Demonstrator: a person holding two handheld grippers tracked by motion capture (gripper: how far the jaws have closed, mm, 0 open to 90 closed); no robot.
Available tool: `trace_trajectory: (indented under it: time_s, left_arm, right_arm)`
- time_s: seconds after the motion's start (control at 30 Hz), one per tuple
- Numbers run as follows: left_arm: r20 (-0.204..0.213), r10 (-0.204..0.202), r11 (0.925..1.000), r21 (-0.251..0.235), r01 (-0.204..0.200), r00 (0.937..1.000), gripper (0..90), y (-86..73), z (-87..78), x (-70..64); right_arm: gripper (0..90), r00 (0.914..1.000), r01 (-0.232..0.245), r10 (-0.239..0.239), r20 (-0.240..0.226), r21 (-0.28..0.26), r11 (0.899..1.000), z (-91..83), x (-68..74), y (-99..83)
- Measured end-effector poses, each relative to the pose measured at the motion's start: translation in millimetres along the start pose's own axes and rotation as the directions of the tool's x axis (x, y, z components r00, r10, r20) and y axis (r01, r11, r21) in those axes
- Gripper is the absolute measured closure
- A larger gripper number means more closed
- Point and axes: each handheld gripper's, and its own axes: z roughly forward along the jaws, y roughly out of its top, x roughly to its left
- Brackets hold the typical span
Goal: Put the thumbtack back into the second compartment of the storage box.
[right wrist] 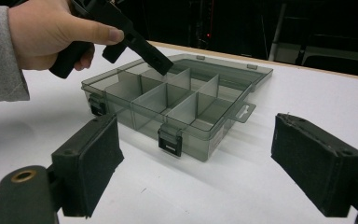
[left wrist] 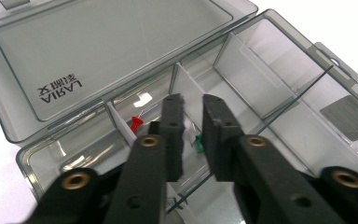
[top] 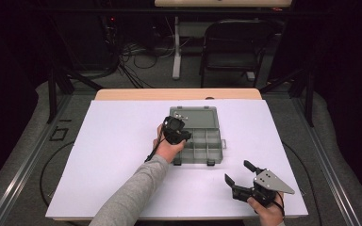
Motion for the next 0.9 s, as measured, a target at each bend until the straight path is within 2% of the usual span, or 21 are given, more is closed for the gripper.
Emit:
trace_trajectory:
  time_s: [0.1,0.2,0.37,0.5,0.6,0.77,0.83,0.9]
  left_arm:
    - [0.025,-0.026,0.9996,-0.012,0.027,0.9993,64.4,0.8,-5.5,-0.3]
    - [0.026,-0.014,0.9990,-0.042,0.015,0.9996,53.0,-0.5,-16.9,-3.3]
    - [0.018,-0.004,0.9949,-0.101,0.006,0.9998,40.9,-12.8,-39.8,-3.3]
    - [0.034,-0.010,0.9919,-0.126,0.015,0.9994,36.6,-27.2,-60.6,3.7]
    - [0.025,-0.010,0.9892,-0.146,0.014,0.9996,33.8,-39.7,-76.5,10.0]
    - [-0.022,0.007,0.9862,-0.165,-0.011,0.9997,30.9,-68.3,-105.6,21.9]
    - [-0.039,-0.001,0.9834,-0.181,-0.006,0.9993,30.8,-81.3,-117.8,28.3]
    - [-0.056,-0.017,0.9767,-0.214,0.005,0.9983,30.8,-94.8,-130.2,35.9]
  right_arm:
    - [14.9,1.0000,0.000,0.000,0.000,0.000,1.000,-0.1,0.2,0.1]
    - [14.9,1.0000,0.003,-0.003,0.001,-0.001,1.000,-0.3,0.1,0.1]
    - [14.9,1.0000,0.004,-0.004,0.002,0.001,1.000,-0.5,0.0,-0.2]
    - [14.9,1.0000,0.003,-0.003,0.004,0.002,1.000,-0.8,0.3,-0.4]
    - [14.9,1.0000,0.004,-0.004,0.008,0.002,1.000,-0.3,0.3,-0.8]
    - [14.9,1.0000,0.001,-0.001,0.008,0.005,1.000,-0.4,0.5,-1.2]
    - [14.9,1.0000,-0.002,0.001,0.010,0.007,1.000,-0.4,0.3,-1.4]
    - [14.9,0.9999,-0.003,0.003,0.011,0.008,1.000,-0.3,0.3,-1.5]
